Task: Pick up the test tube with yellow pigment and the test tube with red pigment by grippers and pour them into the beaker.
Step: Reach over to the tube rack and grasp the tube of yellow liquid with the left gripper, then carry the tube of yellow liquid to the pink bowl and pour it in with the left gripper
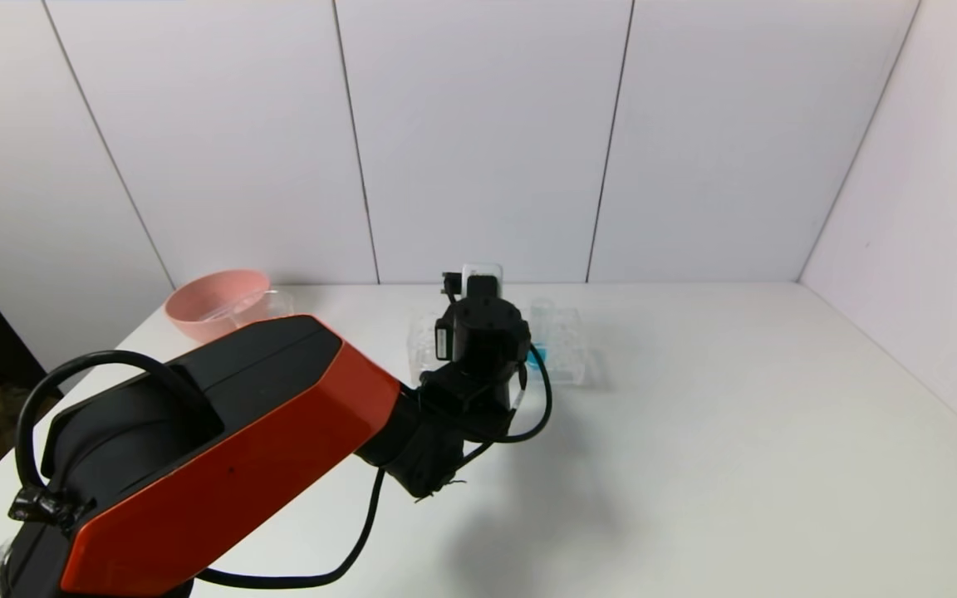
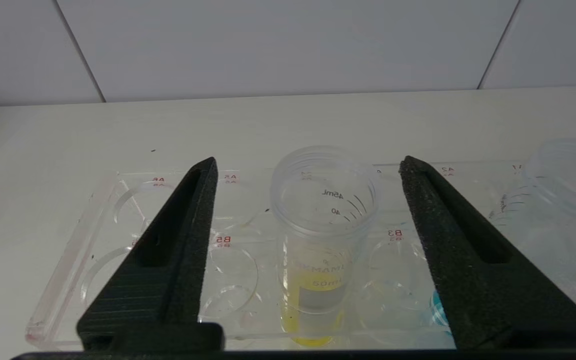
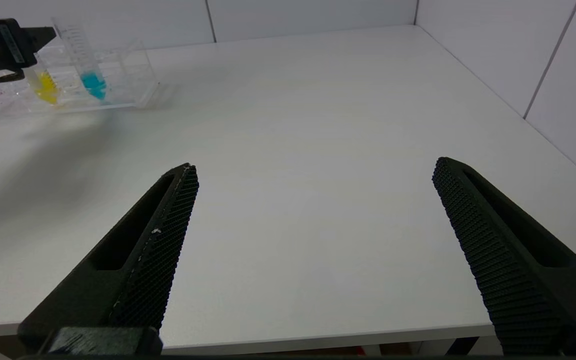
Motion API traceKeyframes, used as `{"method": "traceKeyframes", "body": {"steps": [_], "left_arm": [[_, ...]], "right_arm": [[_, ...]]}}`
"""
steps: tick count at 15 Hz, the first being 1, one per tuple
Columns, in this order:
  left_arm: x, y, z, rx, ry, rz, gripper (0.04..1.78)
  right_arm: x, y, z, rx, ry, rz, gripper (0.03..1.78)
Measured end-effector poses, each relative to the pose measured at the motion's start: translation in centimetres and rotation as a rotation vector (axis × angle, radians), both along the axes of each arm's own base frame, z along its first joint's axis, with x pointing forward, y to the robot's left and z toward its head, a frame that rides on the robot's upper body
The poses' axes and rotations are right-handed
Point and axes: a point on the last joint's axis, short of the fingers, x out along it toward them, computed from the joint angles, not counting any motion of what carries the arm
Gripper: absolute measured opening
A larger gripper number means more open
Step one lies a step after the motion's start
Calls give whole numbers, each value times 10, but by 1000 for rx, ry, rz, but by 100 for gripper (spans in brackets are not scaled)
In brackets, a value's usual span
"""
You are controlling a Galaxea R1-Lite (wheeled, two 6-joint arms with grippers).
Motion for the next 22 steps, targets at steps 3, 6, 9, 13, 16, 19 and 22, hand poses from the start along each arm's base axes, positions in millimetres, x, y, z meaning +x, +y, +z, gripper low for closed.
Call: {"method": "traceKeyframes", "body": {"steps": [3, 6, 9, 13, 16, 19, 22], "left_arm": [[1, 1, -1, -1, 1, 1, 60], [1, 1, 0, -6, -1, 0, 46], [1, 0, 2, -5, -6, -6, 46], [1, 0, 20, 9, -39, -7, 46], [-1, 0, 42, 31, -84, -9, 46], [-4, 2, 66, 33, -123, -14, 46], [-6, 4, 78, 18, -142, -23, 46]], "right_arm": [[0, 0, 0, 0, 0, 0, 171], [0, 0, 0, 0, 0, 0, 171], [0, 0, 0, 0, 0, 0, 171], [0, 0, 0, 0, 0, 0, 171], [0, 0, 0, 0, 0, 0, 171], [0, 0, 0, 0, 0, 0, 171], [0, 0, 0, 0, 0, 0, 171]]}}
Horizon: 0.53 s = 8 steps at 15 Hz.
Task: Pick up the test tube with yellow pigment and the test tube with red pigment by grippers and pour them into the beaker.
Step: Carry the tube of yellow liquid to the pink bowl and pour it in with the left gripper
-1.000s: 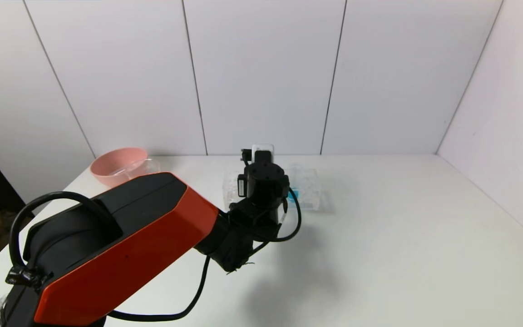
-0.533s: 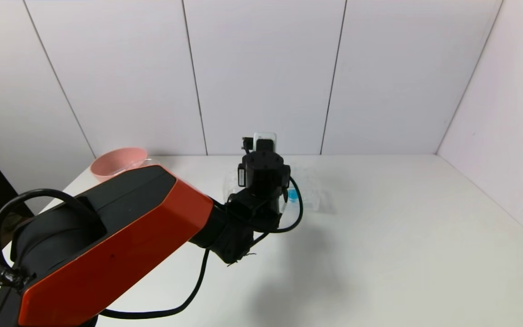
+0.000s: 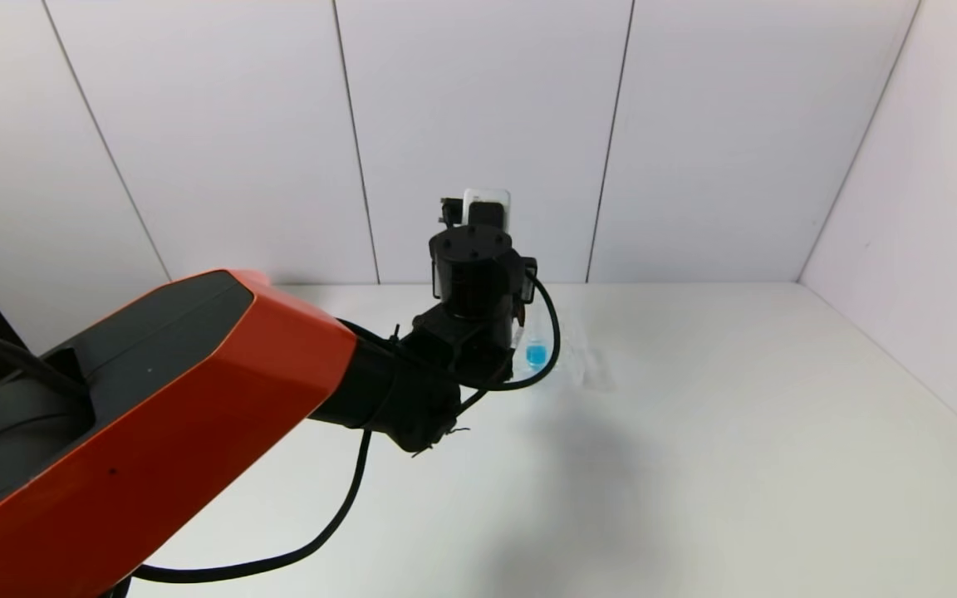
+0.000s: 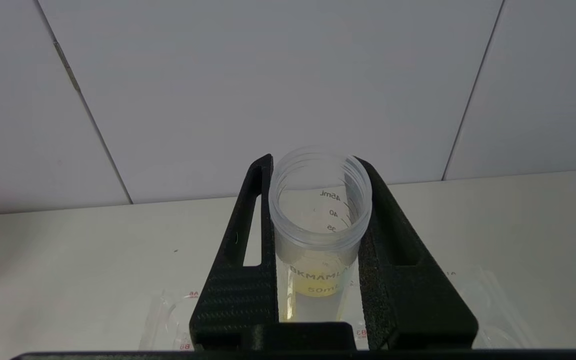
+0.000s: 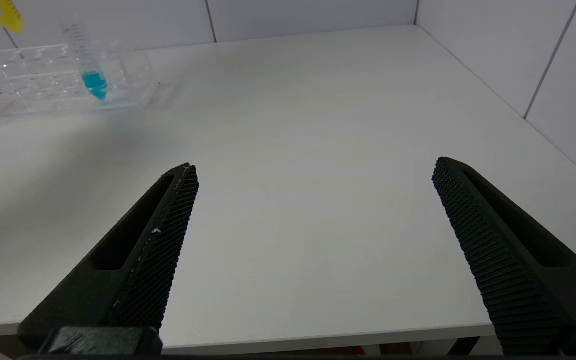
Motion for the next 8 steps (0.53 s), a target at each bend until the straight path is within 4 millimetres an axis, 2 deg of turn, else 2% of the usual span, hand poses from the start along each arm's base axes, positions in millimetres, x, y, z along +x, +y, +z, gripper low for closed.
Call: {"method": "traceKeyframes", "body": {"steps": [4, 6, 8], "left_arm": [[-6, 7, 10, 2, 6, -31, 46], [-12, 24, 12, 26, 39, -91, 46], [-18, 51, 17, 39, 68, -161, 46]], "right_arm": [[0, 0, 0, 0, 0, 0, 171], [0, 0, 0, 0, 0, 0, 171], [0, 0, 0, 0, 0, 0, 171]]}}
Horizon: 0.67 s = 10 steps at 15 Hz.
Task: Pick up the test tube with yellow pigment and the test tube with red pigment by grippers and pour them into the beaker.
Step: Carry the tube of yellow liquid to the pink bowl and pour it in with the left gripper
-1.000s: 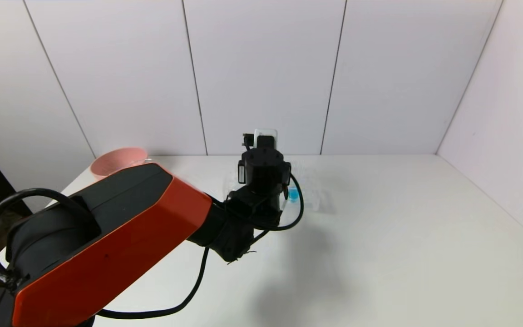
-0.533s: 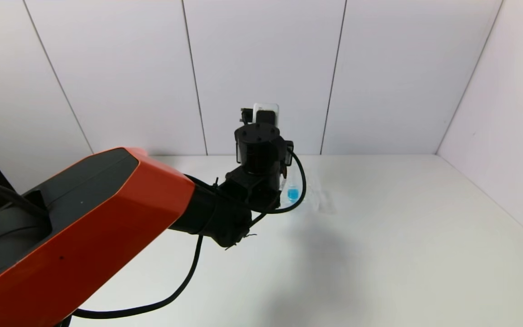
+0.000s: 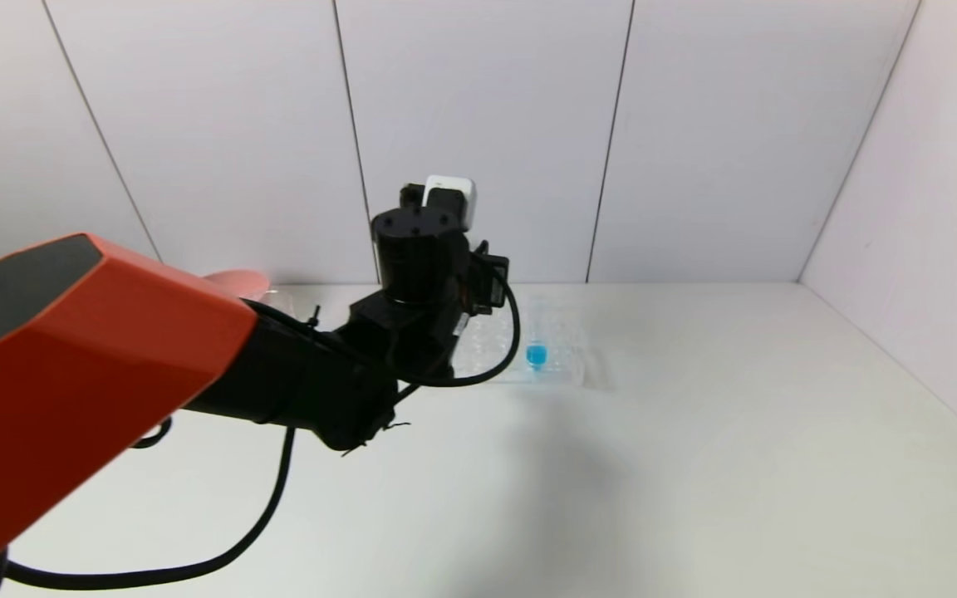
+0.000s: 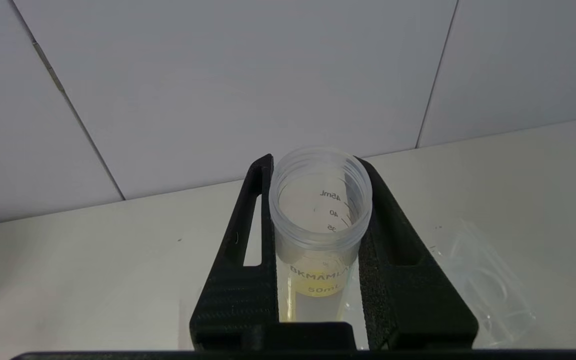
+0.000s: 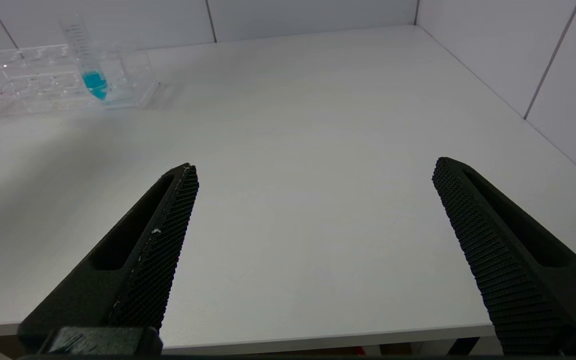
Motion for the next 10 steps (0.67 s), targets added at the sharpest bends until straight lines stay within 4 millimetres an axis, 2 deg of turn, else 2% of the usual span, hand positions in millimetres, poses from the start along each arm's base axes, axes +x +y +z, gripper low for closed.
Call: {"method": "traceKeyframes", "body": {"steps": [6, 10], "left_arm": [[-22, 111, 17, 0, 47, -175, 46], [-47, 170, 17, 23, 124, -277, 46]], "right_arm": [[0, 0, 0, 0, 0, -1, 171], [0, 0, 0, 0, 0, 0, 171]]}}
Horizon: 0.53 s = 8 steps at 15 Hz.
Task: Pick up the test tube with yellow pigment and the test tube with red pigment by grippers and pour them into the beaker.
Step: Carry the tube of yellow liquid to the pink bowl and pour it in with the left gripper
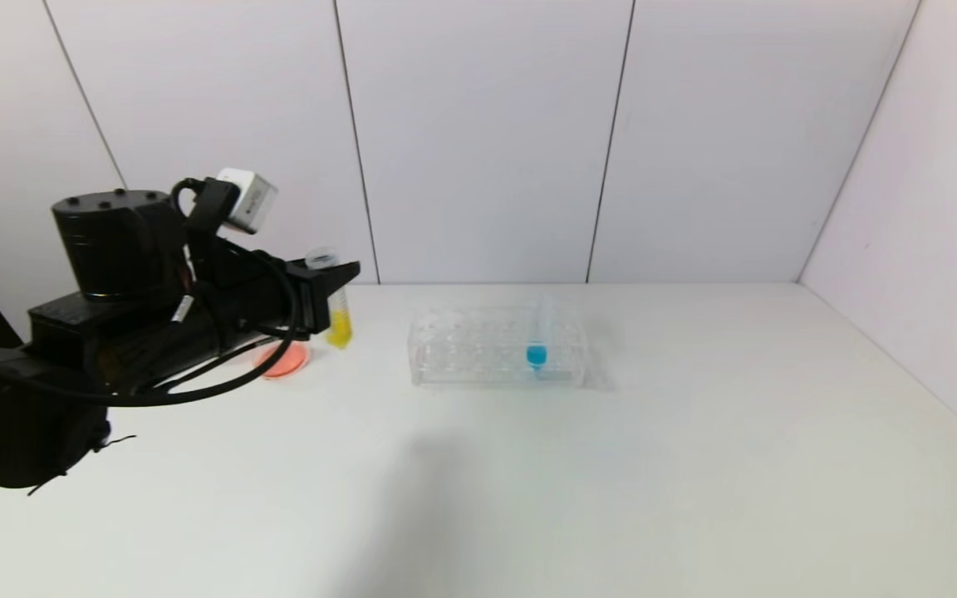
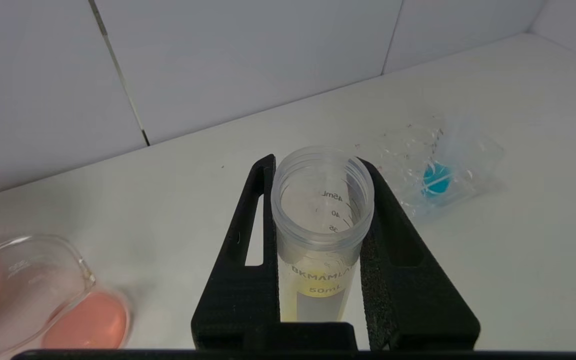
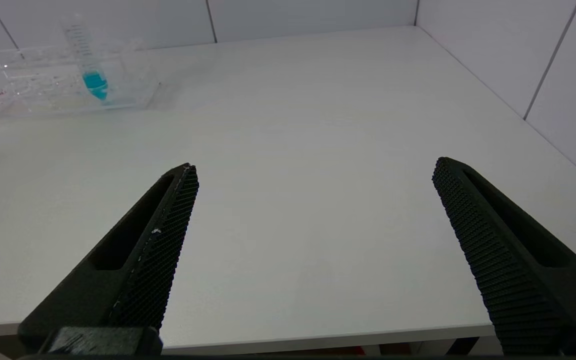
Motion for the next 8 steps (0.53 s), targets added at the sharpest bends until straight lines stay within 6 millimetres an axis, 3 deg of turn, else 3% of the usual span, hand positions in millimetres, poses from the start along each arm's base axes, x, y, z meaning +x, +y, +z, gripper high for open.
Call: {"method": "traceKeyframes", "body": {"steps": [5, 8], "left_arm": [[-14, 78, 7, 7, 51, -39, 46], [-7, 124, 10, 19, 32, -72, 46]], "right_arm": [[0, 0, 0, 0, 0, 0, 171], [0, 0, 0, 0, 0, 0, 171]]}}
